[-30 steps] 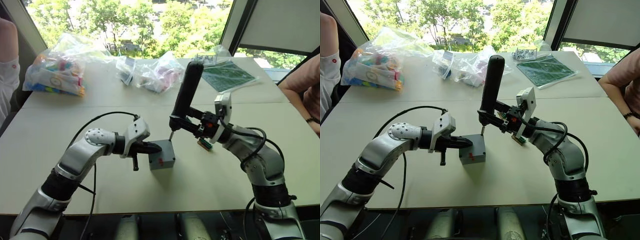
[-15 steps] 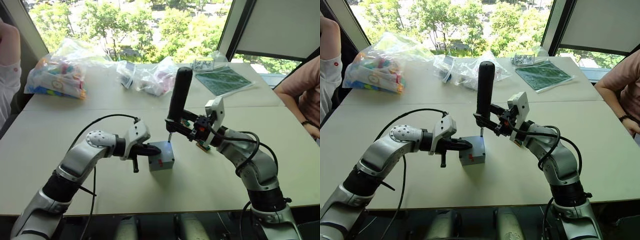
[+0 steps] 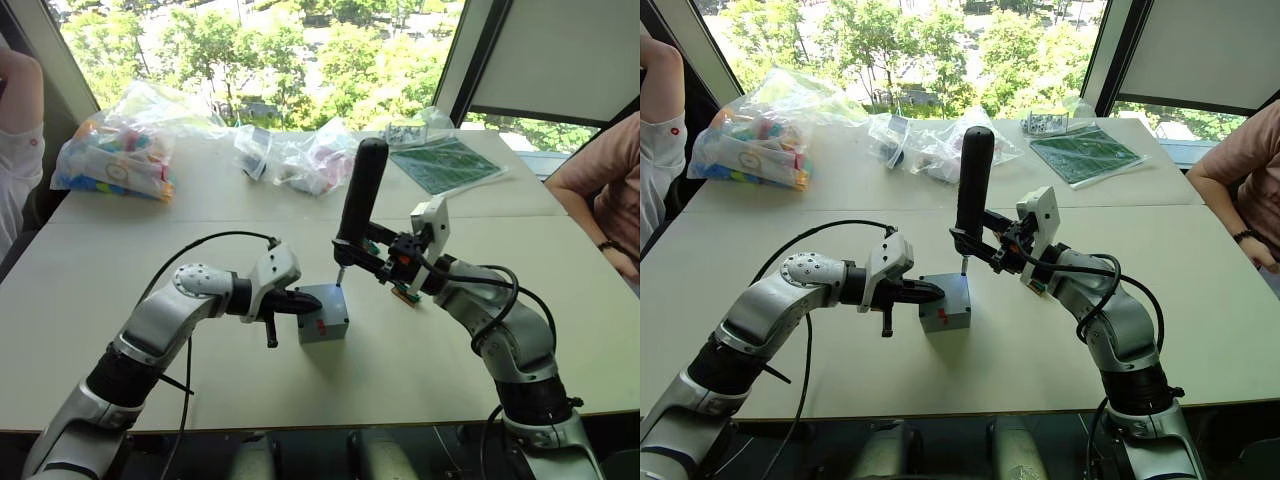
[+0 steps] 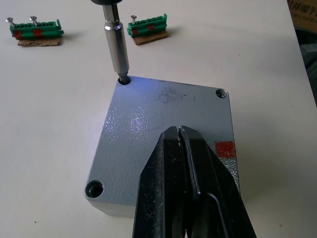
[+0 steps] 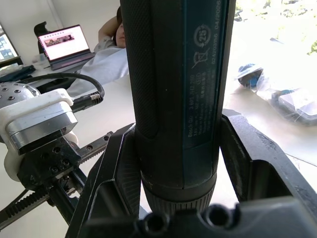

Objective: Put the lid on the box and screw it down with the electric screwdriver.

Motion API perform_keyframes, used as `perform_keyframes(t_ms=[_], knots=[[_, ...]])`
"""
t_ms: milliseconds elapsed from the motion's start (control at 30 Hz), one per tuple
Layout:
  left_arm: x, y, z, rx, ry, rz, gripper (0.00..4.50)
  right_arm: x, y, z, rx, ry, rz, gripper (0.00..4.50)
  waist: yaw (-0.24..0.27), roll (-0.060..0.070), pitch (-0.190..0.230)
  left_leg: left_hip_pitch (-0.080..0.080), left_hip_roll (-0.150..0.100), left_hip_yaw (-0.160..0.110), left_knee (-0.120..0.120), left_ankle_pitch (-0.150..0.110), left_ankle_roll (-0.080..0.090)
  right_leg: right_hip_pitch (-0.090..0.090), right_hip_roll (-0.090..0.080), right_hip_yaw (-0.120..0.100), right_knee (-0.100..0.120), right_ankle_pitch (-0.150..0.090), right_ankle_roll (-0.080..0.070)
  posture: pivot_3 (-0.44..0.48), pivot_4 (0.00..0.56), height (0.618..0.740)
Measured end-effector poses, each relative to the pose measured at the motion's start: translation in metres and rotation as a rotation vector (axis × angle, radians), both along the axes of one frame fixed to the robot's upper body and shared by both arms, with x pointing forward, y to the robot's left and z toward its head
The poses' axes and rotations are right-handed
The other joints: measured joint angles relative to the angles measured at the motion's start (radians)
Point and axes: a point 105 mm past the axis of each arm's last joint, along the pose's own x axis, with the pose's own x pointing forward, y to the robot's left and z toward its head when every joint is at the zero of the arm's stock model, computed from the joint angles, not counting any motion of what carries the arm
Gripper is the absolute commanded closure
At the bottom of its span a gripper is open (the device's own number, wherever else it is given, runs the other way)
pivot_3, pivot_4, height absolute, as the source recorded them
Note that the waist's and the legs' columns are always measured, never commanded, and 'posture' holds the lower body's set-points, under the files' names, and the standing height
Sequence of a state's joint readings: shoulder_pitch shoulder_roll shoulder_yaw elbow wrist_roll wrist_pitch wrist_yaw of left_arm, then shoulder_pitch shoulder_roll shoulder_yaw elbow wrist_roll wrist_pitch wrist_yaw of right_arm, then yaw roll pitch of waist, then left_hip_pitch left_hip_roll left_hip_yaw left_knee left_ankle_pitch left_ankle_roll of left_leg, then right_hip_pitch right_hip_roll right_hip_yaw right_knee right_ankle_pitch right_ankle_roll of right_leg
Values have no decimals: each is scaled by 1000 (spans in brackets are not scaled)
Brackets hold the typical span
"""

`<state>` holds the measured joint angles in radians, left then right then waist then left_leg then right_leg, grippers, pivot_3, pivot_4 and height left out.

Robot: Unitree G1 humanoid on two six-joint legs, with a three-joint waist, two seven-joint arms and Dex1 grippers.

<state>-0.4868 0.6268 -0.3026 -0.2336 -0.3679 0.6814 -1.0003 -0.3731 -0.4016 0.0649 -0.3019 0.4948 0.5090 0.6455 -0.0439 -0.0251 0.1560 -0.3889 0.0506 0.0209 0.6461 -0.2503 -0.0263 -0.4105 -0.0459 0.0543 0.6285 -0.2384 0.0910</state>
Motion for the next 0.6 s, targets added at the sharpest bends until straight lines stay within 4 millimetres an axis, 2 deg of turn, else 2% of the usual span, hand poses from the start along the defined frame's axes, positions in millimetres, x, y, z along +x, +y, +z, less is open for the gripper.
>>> perform_keyframes(t_ms=[400, 600], knots=[[1, -4, -1, -11, -6, -5, 4500, 0, -3, 2, -18, -8, 4, 2590, 0, 0, -1, -1, 0, 0, -1, 0, 0, -1, -1, 0, -4, 0, -1, 0, 150, 740], [1, -9, -1, -26, -25, -18, 4500, 12, -18, 18, 8, 62, -21, 2590, 3, 3, 3, -5, 0, 1, -1, 0, 0, -1, -4, -1, -9, 2, -4, 0, 150, 740]])
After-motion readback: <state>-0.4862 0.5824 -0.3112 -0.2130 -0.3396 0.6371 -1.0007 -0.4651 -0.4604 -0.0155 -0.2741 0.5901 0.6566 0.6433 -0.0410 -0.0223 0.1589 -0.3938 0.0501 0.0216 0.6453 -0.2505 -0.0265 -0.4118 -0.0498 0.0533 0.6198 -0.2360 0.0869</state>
